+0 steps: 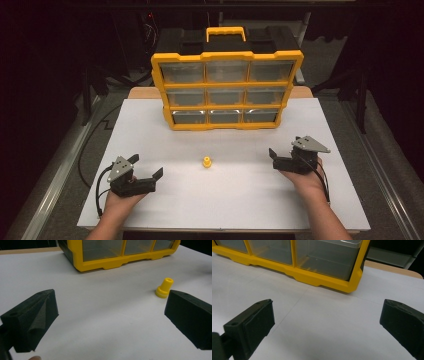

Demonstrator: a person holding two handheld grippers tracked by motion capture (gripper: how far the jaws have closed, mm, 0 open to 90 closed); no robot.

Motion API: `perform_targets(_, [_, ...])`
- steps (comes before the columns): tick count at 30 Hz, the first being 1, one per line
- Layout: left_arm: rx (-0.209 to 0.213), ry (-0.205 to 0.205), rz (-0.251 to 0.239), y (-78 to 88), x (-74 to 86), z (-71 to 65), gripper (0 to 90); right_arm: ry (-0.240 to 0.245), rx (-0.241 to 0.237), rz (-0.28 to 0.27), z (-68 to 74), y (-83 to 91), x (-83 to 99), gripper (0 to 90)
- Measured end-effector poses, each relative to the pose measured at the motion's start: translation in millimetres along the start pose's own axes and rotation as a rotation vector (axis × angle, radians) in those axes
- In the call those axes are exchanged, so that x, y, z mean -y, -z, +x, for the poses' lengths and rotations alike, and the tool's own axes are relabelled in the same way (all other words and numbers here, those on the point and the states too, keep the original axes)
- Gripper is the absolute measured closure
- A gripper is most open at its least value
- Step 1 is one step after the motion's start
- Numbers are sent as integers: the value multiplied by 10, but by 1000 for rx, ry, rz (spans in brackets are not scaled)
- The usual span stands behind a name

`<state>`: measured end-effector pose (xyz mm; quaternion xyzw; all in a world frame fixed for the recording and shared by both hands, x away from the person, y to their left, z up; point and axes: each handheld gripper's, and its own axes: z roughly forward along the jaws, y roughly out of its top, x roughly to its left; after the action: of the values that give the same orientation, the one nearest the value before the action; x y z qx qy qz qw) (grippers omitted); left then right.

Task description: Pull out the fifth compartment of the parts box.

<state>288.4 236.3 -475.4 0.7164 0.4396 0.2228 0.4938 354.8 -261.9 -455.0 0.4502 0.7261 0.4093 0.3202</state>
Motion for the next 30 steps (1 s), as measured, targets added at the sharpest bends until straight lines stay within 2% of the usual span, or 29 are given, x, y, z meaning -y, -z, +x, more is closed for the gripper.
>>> perform_targets(2, [11, 12, 2, -9, 4, -5, 2, 0, 1, -4, -8, 21, 24, 1])
perform_targets(5, [15, 6, 0, -11, 0, -17, 2, -12, 1, -4, -21, 43, 74, 0])
perform_targets(8, [0, -3, 6, -16, 3, -7, 2, -22, 2, 10, -42, 54, 111, 1])
perform_targets(11, [-6, 9, 10, -12, 2, 18, 1, -26, 7, 3, -60, 69, 121, 1])
perform_targets(15, [6, 14, 8, 2, -4, 27, 5, -22, 7, 8, -50, 62, 133, 1])
perform_targets(17, [-5, -5, -1, 17, -15, 8, 6, 3, 5, 12, -36, 61, 136, 0])
perform_targets(23, [-8, -4, -13, 37, -31, -12, 6, 53, 2, 34, 17, 43, 156, 1])
perform_targets(24, [-6, -2, -13, 34, -28, -13, 6, 79, 2, 47, 41, 26, 168, 1])
perform_targets(25, [-5, 1, -15, 32, -23, -15, 6, 79, 2, 47, 41, 26, 168, 1])
perform_targets(28, [9, -1, -10, 26, 9, -28, 5, 124, 3, 69, 84, -5, 181, 1])
perform_targets(30, [18, -5, -2, 20, 21, -43, 1, 168, 12, 83, 113, -24, 186, 0])
